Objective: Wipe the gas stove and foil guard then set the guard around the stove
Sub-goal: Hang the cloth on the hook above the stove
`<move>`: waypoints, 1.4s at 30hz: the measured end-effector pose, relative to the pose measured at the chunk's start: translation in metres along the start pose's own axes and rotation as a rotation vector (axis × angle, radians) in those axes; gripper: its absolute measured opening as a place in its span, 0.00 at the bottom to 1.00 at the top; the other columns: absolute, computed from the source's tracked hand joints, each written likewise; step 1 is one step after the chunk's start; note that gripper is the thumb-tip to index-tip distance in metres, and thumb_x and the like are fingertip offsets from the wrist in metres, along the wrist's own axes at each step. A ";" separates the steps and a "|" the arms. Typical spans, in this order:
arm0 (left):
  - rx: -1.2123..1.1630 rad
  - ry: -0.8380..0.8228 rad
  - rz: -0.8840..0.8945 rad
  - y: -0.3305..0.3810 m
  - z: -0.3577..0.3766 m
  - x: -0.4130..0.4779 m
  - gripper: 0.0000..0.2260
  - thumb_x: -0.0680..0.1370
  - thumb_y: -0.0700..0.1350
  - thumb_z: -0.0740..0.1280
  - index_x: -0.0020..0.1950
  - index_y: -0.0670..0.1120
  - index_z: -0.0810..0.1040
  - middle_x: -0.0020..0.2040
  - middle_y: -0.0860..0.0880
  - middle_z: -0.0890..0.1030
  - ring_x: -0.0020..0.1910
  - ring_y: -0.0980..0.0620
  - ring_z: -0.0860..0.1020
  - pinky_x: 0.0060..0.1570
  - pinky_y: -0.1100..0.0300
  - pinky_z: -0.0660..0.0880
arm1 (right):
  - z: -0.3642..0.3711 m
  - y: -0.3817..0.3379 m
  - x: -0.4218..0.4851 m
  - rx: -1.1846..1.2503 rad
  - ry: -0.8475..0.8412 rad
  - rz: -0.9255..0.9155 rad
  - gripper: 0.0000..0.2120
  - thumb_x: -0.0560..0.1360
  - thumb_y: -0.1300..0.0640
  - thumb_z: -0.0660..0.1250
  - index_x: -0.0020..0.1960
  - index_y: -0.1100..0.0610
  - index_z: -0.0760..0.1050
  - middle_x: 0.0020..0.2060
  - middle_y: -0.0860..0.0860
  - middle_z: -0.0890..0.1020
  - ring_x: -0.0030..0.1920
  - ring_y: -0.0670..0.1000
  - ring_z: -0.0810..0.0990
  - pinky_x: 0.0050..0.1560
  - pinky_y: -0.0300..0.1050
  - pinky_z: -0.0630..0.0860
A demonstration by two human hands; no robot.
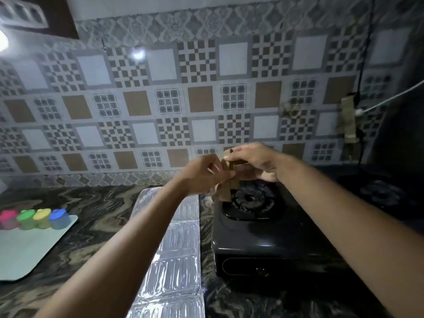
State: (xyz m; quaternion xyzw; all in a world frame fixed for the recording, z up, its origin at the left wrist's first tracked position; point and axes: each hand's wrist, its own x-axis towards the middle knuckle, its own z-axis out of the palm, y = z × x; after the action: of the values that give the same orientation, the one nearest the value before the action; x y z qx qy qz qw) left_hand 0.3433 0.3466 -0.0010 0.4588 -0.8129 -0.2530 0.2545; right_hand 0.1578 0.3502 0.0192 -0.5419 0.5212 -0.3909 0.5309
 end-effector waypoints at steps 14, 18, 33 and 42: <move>0.211 0.115 0.105 0.106 0.096 0.172 0.07 0.78 0.44 0.65 0.55 0.51 0.72 0.51 0.49 0.81 0.49 0.49 0.79 0.50 0.51 0.78 | -0.251 0.029 0.017 -0.545 0.266 -0.315 0.07 0.77 0.60 0.68 0.47 0.48 0.78 0.53 0.48 0.79 0.55 0.53 0.79 0.47 0.47 0.78; 0.311 0.133 0.233 0.135 0.124 0.215 0.08 0.80 0.39 0.62 0.53 0.51 0.68 0.52 0.51 0.77 0.48 0.51 0.77 0.45 0.57 0.74 | -0.312 0.027 0.031 -0.650 0.276 -0.359 0.07 0.78 0.59 0.67 0.45 0.47 0.78 0.42 0.45 0.79 0.42 0.49 0.78 0.37 0.43 0.71; 0.577 0.123 0.248 0.126 0.171 0.326 0.12 0.82 0.47 0.59 0.62 0.57 0.75 0.57 0.52 0.78 0.53 0.51 0.78 0.49 0.55 0.78 | -0.403 0.068 0.122 -0.659 0.286 -0.524 0.18 0.78 0.65 0.66 0.52 0.42 0.82 0.57 0.47 0.82 0.57 0.46 0.77 0.51 0.42 0.74; 0.656 0.204 0.184 0.089 0.164 0.416 0.19 0.79 0.44 0.65 0.69 0.56 0.72 0.60 0.48 0.77 0.54 0.46 0.77 0.52 0.54 0.77 | -0.411 0.057 0.226 -0.786 0.393 -0.525 0.17 0.78 0.64 0.66 0.58 0.43 0.81 0.61 0.47 0.79 0.59 0.51 0.78 0.55 0.48 0.77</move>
State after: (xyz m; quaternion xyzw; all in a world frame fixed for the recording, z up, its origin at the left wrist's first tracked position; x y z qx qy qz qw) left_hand -0.0044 0.0523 0.0098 0.4640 -0.8591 0.0924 0.1954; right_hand -0.2178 0.0662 -0.0129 -0.7295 0.5650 -0.3802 0.0629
